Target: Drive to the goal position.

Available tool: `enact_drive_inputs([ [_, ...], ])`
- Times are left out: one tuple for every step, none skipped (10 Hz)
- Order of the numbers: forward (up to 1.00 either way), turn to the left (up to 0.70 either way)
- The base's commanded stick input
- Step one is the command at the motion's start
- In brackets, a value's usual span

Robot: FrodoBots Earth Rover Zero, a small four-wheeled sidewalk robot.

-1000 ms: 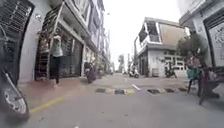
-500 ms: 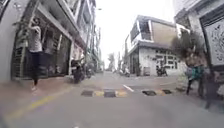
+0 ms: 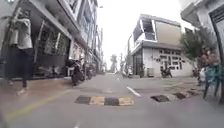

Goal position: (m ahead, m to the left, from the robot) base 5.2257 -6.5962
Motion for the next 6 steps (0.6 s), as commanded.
enact_drive_inputs([
  [1.0,0.0],
  [1.0,0.0],
  [1.0,-0.2],
  [1.0,-0.35],
  [1.0,-0.35],
  [1.0,-0.35],
])
